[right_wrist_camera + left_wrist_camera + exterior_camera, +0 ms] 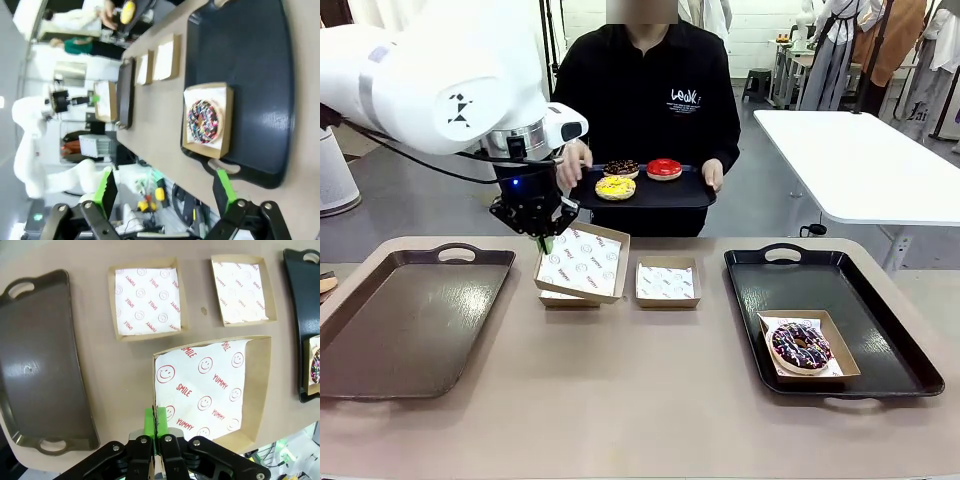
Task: Individually package the donuts and arrange them on the tray.
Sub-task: Place the picked Paper togo box on the Handle tray while simultaneously picking up another Paper togo box from the table with the other hand.
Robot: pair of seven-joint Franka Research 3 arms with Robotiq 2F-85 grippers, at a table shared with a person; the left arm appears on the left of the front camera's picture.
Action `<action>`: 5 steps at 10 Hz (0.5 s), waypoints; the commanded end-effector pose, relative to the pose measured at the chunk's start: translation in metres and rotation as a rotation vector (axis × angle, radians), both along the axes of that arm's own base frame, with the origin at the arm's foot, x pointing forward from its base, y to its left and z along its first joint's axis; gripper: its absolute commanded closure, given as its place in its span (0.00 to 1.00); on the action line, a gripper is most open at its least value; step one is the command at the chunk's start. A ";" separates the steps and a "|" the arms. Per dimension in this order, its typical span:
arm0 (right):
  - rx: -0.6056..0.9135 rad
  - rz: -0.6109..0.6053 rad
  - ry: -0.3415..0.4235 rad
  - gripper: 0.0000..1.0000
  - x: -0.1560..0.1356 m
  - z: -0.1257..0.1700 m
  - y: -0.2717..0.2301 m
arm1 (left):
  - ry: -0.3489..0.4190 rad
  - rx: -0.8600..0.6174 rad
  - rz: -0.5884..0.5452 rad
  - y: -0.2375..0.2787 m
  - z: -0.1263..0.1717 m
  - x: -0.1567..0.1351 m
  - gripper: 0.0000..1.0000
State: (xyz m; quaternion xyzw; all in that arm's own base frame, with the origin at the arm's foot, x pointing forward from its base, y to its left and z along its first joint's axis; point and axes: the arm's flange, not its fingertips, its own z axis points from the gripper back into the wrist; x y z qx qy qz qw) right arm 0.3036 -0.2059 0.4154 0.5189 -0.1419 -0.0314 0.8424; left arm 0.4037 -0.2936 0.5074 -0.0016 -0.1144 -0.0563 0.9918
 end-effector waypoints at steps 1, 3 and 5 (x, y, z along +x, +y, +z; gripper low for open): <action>0.096 0.080 -0.031 0.00 0.012 -0.017 -0.031 | -0.006 0.051 0.031 -0.015 0.000 0.011 1.00; 0.151 0.077 -0.065 0.00 0.007 -0.031 -0.051 | -0.014 0.075 0.053 -0.023 0.001 0.022 1.00; 0.160 0.068 -0.068 0.00 0.006 -0.039 -0.056 | -0.035 0.079 0.055 -0.029 0.000 0.038 1.00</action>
